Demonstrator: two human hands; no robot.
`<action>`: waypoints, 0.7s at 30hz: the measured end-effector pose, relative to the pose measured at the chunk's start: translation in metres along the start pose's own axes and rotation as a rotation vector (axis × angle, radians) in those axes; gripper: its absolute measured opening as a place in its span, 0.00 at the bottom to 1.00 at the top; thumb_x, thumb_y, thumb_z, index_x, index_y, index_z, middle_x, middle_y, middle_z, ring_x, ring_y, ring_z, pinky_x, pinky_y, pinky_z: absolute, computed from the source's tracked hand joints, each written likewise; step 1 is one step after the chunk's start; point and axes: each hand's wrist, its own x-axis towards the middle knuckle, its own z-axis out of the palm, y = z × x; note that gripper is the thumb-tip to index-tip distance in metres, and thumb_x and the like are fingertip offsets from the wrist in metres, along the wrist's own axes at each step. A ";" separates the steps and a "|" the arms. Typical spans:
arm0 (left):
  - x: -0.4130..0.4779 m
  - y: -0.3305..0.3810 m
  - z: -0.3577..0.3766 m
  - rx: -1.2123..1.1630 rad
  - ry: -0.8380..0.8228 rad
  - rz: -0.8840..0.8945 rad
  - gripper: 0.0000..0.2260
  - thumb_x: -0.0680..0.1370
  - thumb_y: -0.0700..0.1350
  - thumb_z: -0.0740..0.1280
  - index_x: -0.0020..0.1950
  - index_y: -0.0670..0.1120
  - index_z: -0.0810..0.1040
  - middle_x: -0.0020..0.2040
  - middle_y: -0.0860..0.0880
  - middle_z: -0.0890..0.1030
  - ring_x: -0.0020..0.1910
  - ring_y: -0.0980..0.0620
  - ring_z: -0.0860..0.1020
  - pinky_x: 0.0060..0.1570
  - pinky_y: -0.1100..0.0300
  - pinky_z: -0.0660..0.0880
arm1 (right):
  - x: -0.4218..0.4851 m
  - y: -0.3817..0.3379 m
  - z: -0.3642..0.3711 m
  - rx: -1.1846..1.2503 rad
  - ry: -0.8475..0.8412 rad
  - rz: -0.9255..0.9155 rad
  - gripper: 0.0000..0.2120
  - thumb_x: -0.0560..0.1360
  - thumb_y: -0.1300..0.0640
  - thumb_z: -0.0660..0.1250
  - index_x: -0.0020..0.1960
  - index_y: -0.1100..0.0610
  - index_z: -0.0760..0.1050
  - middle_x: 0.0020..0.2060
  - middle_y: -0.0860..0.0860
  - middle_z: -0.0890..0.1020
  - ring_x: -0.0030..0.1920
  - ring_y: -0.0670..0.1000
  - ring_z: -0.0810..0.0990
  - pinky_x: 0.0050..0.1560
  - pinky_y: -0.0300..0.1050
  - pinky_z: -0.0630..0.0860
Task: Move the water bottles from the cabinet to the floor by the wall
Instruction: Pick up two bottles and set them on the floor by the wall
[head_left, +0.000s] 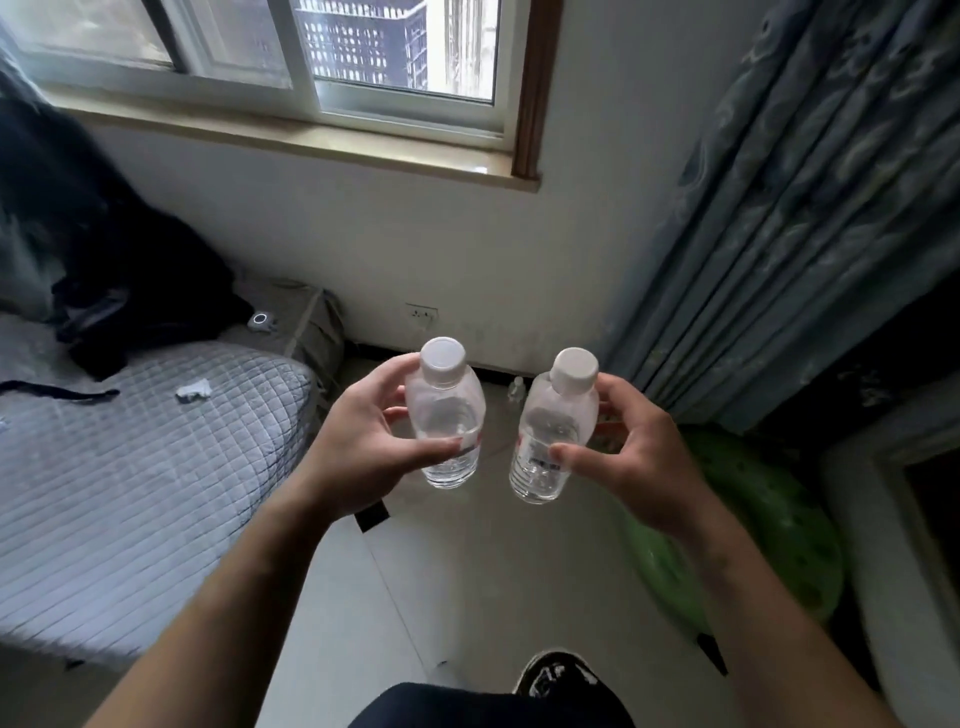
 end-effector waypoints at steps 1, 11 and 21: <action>0.013 -0.002 -0.006 -0.004 0.007 -0.003 0.35 0.60 0.50 0.82 0.65 0.49 0.76 0.57 0.48 0.83 0.56 0.47 0.82 0.60 0.46 0.78 | 0.015 0.000 0.002 0.003 -0.001 0.001 0.30 0.63 0.50 0.77 0.63 0.47 0.74 0.52 0.42 0.83 0.52 0.43 0.82 0.55 0.46 0.79; 0.150 -0.032 -0.037 0.015 0.038 -0.061 0.34 0.60 0.48 0.81 0.65 0.49 0.76 0.57 0.48 0.83 0.57 0.45 0.82 0.61 0.43 0.76 | 0.172 0.030 0.009 0.040 -0.063 0.019 0.31 0.62 0.50 0.78 0.64 0.48 0.74 0.52 0.43 0.83 0.51 0.41 0.81 0.52 0.35 0.76; 0.328 -0.081 -0.049 0.115 0.047 -0.163 0.32 0.63 0.42 0.81 0.65 0.51 0.75 0.59 0.51 0.83 0.59 0.50 0.81 0.64 0.45 0.74 | 0.362 0.074 0.007 0.040 -0.163 0.036 0.29 0.63 0.54 0.80 0.60 0.42 0.74 0.52 0.41 0.83 0.54 0.42 0.81 0.58 0.47 0.78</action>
